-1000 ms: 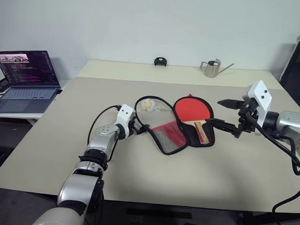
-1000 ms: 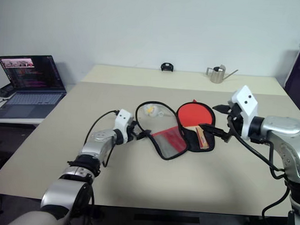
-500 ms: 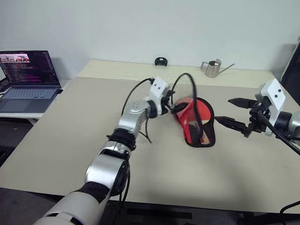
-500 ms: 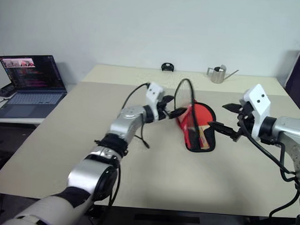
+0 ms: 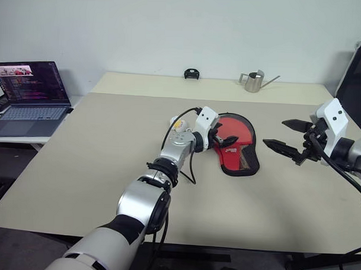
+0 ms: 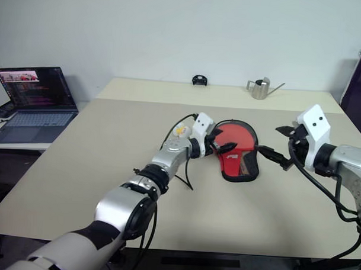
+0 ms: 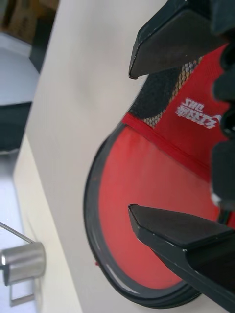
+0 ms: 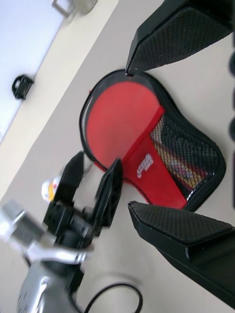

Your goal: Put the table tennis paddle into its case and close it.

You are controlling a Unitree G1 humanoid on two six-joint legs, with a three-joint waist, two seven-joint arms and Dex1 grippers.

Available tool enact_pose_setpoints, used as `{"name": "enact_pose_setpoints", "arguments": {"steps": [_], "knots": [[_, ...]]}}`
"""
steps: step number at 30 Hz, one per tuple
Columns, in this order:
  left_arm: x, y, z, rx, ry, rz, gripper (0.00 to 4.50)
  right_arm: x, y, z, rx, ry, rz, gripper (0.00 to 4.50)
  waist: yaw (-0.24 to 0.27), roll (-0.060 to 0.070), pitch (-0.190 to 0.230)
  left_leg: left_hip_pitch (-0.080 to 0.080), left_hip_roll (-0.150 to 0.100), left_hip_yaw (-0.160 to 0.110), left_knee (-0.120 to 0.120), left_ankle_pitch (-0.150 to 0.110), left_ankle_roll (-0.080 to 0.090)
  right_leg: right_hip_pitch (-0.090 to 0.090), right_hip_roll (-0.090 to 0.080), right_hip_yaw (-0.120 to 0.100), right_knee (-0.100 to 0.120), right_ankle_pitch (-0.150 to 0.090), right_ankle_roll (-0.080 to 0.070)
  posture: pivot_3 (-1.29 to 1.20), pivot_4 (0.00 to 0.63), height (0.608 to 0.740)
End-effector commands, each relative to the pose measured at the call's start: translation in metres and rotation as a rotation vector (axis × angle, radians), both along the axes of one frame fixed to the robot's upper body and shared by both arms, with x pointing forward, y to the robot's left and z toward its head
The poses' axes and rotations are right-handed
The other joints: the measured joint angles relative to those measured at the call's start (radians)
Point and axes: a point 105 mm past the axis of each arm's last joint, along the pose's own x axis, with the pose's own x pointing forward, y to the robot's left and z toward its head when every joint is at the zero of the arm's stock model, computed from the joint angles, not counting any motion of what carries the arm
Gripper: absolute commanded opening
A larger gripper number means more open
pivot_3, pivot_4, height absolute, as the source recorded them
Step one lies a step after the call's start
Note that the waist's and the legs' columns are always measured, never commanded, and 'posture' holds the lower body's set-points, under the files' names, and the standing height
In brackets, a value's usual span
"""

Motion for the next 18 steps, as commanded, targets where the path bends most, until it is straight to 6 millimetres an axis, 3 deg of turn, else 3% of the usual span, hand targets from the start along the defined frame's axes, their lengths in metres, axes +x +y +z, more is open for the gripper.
{"name": "enact_pose_setpoints", "arguments": {"steps": [1,5,9,13,18], "knots": [[-0.004,0.021,0.029,-0.078,-0.089,-0.086,4.50,0.005,0.000,0.000,0.027,-0.009,-0.029,4.48,-0.003,0.000,0.000,0.000,0.000,0.000,0.000,0.000,0.000,0.000,0.000,0.000,0.000,0.000,0.000,0.00,0.150,0.740],[-0.013,0.075,0.032,-0.123,-0.066,-0.134,4.50,0.025,-0.003,-0.018,0.088,0.051,-0.082,4.48,-0.020,0.001,0.000,0.001,0.000,0.000,0.000,0.000,0.000,0.000,0.000,0.001,0.000,0.000,0.000,0.00,0.150,0.740],[-0.028,0.114,0.047,-0.147,-0.075,-0.152,4.50,0.047,-0.002,-0.030,0.158,0.108,-0.122,4.48,-0.026,0.000,0.000,0.001,0.000,0.000,0.000,0.000,0.000,0.000,0.000,0.001,0.001,0.000,0.000,0.00,0.150,0.740],[-0.055,0.130,0.065,-0.119,-0.098,-0.218,4.50,0.072,-0.002,-0.044,0.187,0.151,-0.183,4.48,-0.027,0.001,0.000,0.000,0.000,0.000,0.000,0.000,0.000,0.000,0.000,0.001,0.000,0.000,0.000,0.00,0.150,0.740],[-0.081,0.133,0.080,-0.081,-0.128,-0.253,4.50,0.095,0.000,-0.066,0.157,0.191,-0.228,4.48,-0.022,0.001,0.000,0.000,0.000,-0.001,0.000,0.000,0.000,0.000,0.000,0.000,0.000,0.000,0.000,0.00,0.150,0.740]]}}
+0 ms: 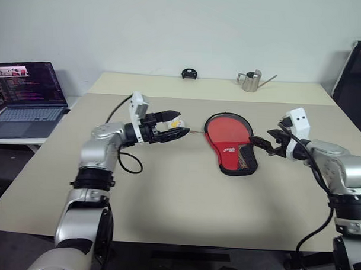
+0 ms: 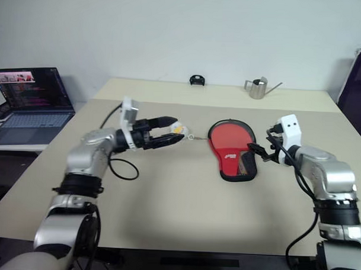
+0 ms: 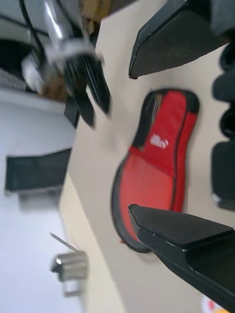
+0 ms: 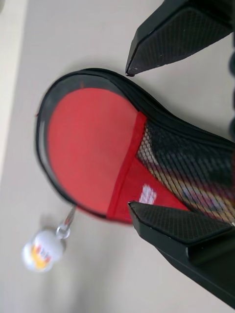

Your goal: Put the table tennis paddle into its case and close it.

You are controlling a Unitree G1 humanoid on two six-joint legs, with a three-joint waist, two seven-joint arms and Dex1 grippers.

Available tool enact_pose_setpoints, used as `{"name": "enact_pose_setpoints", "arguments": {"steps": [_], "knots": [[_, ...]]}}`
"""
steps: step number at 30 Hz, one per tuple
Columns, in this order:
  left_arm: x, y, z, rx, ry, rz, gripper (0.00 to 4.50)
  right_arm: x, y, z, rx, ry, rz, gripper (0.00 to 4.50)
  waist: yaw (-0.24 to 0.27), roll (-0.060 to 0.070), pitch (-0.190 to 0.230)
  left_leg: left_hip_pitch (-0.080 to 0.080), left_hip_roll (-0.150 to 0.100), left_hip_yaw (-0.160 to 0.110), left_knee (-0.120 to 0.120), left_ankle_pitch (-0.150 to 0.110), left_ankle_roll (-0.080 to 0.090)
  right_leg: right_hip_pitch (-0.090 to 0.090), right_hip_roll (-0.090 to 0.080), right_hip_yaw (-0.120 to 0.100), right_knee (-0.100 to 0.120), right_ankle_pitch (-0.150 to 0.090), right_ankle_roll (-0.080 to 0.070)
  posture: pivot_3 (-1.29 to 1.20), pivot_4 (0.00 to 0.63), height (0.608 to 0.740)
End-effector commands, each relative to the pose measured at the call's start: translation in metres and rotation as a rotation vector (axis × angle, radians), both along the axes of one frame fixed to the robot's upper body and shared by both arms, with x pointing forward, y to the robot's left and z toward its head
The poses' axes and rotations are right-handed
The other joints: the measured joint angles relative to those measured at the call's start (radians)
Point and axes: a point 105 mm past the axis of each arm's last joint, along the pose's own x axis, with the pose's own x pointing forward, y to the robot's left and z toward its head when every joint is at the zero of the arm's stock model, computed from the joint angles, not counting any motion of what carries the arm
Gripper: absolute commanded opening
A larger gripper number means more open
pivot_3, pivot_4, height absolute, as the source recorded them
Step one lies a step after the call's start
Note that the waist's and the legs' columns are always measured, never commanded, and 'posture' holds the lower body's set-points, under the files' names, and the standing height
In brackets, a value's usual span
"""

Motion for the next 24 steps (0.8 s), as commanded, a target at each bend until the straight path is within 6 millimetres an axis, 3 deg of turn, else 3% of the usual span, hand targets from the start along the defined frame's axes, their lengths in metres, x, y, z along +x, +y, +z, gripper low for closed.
{"name": "enact_pose_setpoints", "arguments": {"steps": [1,9,24], "knots": [[-0.021,-0.004,0.020,0.007,-0.061,-0.046,4.50,0.016,-0.002,-0.001,-0.031,-0.033,-0.040,4.48,-0.003,0.000,0.000,0.000,0.000,0.000,0.000,0.000,0.000,0.000,0.000,0.000,0.000,0.000,0.000,0.00,0.150,0.740],[-0.027,0.007,0.023,0.014,-0.066,0.028,4.50,0.037,-0.007,-0.036,-0.116,-0.003,-0.094,4.48,-0.007,0.000,0.000,0.001,0.000,0.001,0.000,0.000,0.000,0.000,0.000,0.001,0.001,0.000,0.000,0.00,0.150,0.740],[-0.026,0.010,0.024,0.036,-0.073,0.045,4.50,0.043,0.015,-0.072,-0.191,0.134,0.020,4.48,-0.024,0.000,0.000,0.005,0.001,0.003,0.000,0.000,0.000,0.002,0.001,0.003,0.003,0.000,0.000,0.00,0.150,0.740]]}}
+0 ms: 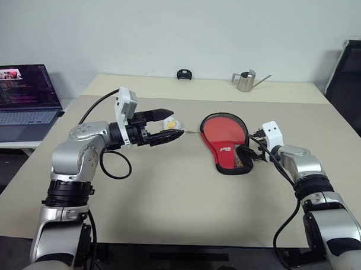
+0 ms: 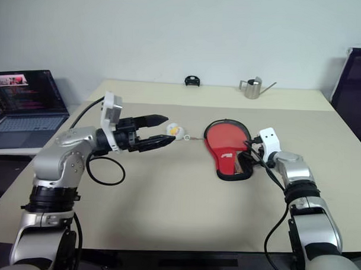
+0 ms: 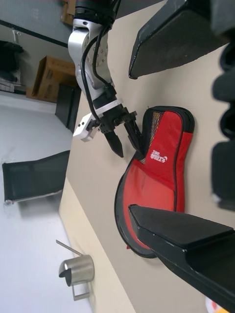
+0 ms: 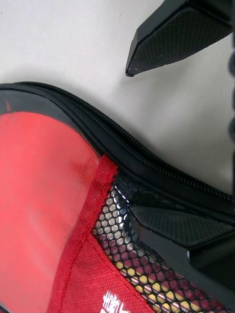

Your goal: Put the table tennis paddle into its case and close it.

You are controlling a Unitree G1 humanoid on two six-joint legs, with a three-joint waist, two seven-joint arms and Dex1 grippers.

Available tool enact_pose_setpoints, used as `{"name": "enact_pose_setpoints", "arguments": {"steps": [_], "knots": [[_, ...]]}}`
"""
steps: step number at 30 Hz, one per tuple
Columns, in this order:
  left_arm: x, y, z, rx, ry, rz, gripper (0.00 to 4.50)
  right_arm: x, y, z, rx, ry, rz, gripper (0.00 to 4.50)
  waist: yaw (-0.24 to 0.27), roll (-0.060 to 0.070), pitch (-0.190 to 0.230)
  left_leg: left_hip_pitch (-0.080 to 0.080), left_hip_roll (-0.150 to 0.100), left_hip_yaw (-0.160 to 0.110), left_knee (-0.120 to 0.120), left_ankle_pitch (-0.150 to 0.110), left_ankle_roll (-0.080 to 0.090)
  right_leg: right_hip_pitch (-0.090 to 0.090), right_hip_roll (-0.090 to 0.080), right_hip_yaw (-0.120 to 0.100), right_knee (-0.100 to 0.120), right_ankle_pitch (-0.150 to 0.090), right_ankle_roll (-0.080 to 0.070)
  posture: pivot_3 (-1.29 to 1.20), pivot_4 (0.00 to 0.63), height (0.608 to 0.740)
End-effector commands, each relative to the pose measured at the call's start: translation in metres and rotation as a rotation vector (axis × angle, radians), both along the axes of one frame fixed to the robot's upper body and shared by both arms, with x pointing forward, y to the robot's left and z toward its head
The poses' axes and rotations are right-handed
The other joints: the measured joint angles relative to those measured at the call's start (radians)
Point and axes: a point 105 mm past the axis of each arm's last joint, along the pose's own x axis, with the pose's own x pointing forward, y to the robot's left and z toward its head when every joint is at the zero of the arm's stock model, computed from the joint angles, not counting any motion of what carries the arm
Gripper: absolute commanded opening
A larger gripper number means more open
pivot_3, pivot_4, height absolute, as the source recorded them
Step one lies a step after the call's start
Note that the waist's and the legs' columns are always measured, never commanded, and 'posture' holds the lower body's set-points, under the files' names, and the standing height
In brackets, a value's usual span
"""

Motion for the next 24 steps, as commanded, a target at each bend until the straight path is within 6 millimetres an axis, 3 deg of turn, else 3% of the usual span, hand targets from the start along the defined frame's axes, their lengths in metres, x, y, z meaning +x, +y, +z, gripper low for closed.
{"name": "enact_pose_setpoints", "arguments": {"steps": [1,4,14,18,20,24], "knots": [[-0.005,0.001,0.015,0.001,-0.067,-0.013,4.50,-0.002,0.008,-0.015,-0.026,0.068,0.039,4.48,-0.005,0.000,0.000,0.000,0.000,0.000,0.000,0.000,0.000,0.000,0.000,0.000,0.000,0.000,0.000,0.00,0.150,0.740],[-0.005,0.001,0.015,0.002,-0.068,-0.011,4.50,-0.003,0.013,-0.021,-0.020,0.101,0.058,4.48,-0.010,0.000,0.000,0.001,0.000,0.000,0.000,0.000,0.000,0.000,0.000,0.001,0.001,0.000,0.000,0.00,0.150,0.740],[-0.006,0.008,0.010,0.011,-0.058,0.010,4.50,-0.005,0.030,-0.030,-0.023,0.143,0.115,1.32,-0.013,-0.001,-0.001,0.011,0.000,0.003,-0.001,0.000,0.000,0.006,0.000,0.003,0.005,0.000,0.000,0.00,0.150,0.740],[-0.006,0.015,0.005,0.024,-0.046,0.024,4.50,-0.005,0.033,-0.033,-0.008,0.156,0.103,0.28,-0.014,-0.002,-0.002,0.014,0.000,0.003,-0.001,-0.001,0.001,0.008,0.000,0.003,0.007,0.000,0.000,0.00,0.150,0.740],[-0.007,0.019,0.000,0.042,-0.031,0.033,4.50,-0.005,0.033,-0.034,0.001,0.164,0.092,0.04,-0.017,-0.003,-0.002,0.015,0.001,0.003,-0.001,-0.001,0.001,0.008,0.000,0.004,0.007,0.000,0.000,0.00,0.150,0.740],[-0.012,0.032,-0.016,0.102,0.016,0.045,4.50,-0.005,0.030,-0.035,0.023,0.179,0.057,0.04,-0.018,-0.003,-0.002,0.017,0.001,0.003,-0.001,-0.001,0.001,0.009,0.000,0.004,0.008,0.000,0.000,0.00,0.150,0.740]]}}
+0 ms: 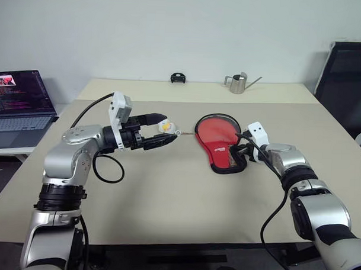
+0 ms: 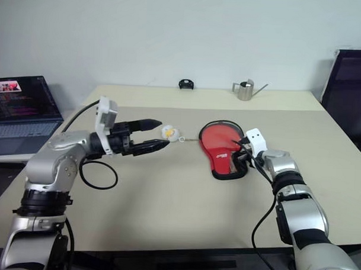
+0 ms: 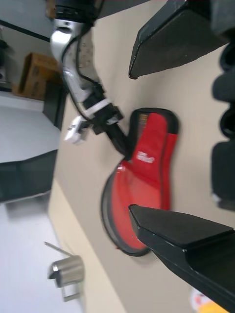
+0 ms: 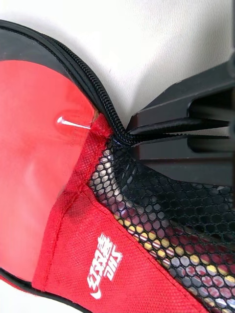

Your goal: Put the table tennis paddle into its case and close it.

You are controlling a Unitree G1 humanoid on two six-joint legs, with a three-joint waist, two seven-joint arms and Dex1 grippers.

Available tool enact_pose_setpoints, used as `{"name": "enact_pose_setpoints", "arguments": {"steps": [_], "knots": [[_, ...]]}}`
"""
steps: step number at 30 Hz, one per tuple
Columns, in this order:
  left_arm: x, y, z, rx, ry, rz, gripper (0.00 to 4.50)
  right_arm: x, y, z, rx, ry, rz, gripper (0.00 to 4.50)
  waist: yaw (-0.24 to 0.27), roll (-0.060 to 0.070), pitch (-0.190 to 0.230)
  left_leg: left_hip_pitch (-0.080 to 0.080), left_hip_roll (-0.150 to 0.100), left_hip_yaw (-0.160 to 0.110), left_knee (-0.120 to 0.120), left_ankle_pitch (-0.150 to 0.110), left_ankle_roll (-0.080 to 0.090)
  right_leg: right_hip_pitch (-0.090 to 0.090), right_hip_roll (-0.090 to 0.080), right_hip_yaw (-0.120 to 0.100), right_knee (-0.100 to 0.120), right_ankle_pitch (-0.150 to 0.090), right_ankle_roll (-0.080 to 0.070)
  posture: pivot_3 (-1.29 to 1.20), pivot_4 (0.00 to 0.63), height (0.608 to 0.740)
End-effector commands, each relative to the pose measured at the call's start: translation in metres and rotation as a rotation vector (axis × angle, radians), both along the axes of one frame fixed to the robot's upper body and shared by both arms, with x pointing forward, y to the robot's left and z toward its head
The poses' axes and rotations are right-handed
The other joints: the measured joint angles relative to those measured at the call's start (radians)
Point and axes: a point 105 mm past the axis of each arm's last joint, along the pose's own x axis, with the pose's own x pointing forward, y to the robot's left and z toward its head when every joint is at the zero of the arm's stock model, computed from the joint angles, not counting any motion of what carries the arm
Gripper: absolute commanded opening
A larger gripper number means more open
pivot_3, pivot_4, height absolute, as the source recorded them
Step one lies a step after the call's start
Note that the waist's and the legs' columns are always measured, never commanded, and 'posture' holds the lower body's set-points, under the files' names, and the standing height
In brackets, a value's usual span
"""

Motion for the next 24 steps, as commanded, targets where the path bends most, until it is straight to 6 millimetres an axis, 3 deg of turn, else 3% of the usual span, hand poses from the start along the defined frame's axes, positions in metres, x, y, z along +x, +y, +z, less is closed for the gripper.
{"name": "enact_pose_setpoints", "arguments": {"steps": [1,6,14,24], "knots": [[-0.008,0.011,0.000,0.048,-0.022,-0.002,4.50,-0.008,0.000,-0.023,0.010,0.103,-0.037,0.04,0.000,0.000,0.000,0.000,0.000,0.000,0.000,0.000,0.000,0.000,0.000,0.000,0.000,0.000,0.000,0.00,0.150,0.740],[-0.011,0.023,-0.004,0.073,-0.005,0.023,4.50,-0.008,0.002,-0.018,0.046,0.110,-0.058,0.04,0.005,-0.001,0.000,0.000,0.000,-0.001,0.000,-0.001,0.001,0.001,0.000,0.000,0.000,0.000,0.000,0.00,0.150,0.740],[-0.017,0.022,-0.008,0.084,0.011,0.004,4.50,-0.013,0.007,0.009,0.105,0.080,-0.066,0.04,0.007,0.000,0.000,-0.008,0.000,-0.002,-0.001,-0.001,0.001,-0.007,0.000,-0.002,-0.001,-0.001,-0.001,0.00,0.150,0.740],[-0.031,0.017,-0.016,0.111,0.056,-0.064,4.50,-0.036,0.008,0.030,0.140,0.069,-0.097,0.04,0.013,0.001,0.000,-0.016,0.000,-0.003,-0.003,0.000,-0.001,-0.012,-0.001,-0.004,-0.006,-0.001,-0.002,0.00,0.150,0.740]]}}
